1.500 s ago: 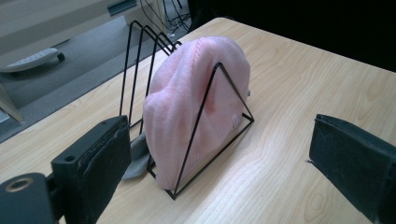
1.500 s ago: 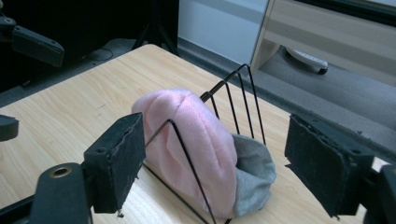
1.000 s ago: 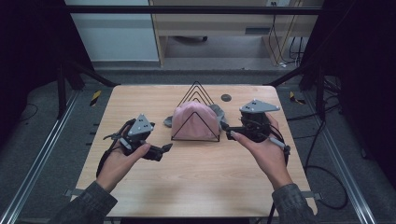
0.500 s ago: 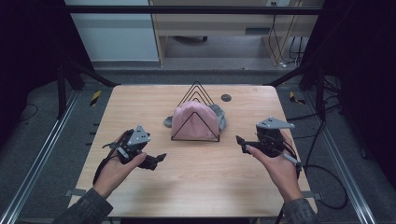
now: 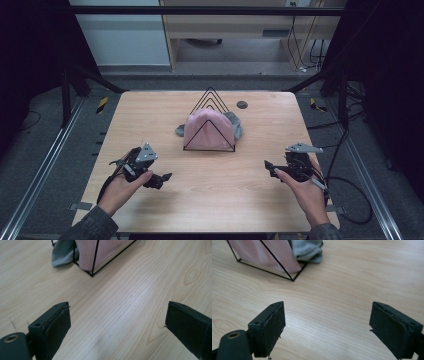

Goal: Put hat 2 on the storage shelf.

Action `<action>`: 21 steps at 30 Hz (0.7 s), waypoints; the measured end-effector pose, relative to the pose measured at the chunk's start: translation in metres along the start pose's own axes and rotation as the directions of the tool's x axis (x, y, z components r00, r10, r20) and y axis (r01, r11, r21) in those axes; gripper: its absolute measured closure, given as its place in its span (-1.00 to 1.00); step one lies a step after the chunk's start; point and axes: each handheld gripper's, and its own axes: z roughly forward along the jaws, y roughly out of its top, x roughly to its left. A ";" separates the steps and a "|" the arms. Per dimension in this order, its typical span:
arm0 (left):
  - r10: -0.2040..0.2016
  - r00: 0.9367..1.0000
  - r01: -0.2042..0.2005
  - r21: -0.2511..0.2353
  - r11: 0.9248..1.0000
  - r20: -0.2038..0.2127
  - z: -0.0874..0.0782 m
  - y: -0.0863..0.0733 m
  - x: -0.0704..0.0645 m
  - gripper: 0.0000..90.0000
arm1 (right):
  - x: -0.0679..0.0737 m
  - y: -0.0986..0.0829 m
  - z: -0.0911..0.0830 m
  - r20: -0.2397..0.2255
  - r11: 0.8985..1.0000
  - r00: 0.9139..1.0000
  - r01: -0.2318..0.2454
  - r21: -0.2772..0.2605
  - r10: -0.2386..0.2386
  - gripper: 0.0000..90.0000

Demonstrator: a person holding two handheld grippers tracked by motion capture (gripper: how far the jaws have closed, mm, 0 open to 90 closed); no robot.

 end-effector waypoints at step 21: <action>-0.111 0.994 0.112 0.097 0.989 -0.015 0.022 -0.051 0.028 -0.87 | -0.020 -0.042 0.026 0.001 0.989 0.997 -0.083 0.122 0.083 -0.74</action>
